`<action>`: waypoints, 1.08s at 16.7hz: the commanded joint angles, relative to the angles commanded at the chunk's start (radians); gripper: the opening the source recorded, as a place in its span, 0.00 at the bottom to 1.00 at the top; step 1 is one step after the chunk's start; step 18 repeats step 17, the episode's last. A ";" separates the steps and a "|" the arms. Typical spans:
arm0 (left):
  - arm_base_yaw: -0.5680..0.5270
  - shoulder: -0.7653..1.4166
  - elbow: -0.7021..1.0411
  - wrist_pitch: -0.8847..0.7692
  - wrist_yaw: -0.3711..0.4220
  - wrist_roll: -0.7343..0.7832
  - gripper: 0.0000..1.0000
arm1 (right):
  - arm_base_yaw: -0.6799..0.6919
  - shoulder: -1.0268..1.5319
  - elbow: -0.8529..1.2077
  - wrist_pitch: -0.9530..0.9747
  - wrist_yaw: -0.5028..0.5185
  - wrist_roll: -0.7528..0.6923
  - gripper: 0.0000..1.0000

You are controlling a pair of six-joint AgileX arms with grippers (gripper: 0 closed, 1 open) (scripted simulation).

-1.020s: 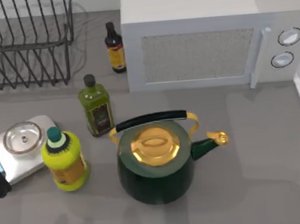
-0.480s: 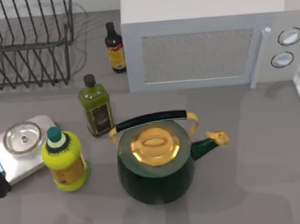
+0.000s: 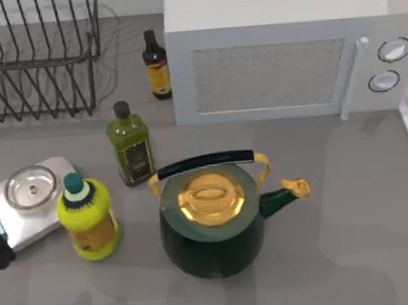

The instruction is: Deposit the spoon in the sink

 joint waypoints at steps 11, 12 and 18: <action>0.000 0.000 0.000 0.000 0.000 0.000 1.00 | 0.000 0.000 0.000 0.000 0.000 0.000 0.98; 0.000 0.000 0.000 0.000 0.000 0.000 1.00 | 0.000 0.000 0.000 0.000 0.000 0.000 1.00; 0.000 0.000 0.000 0.000 0.000 0.000 1.00 | 0.000 0.000 0.000 0.000 0.000 0.000 1.00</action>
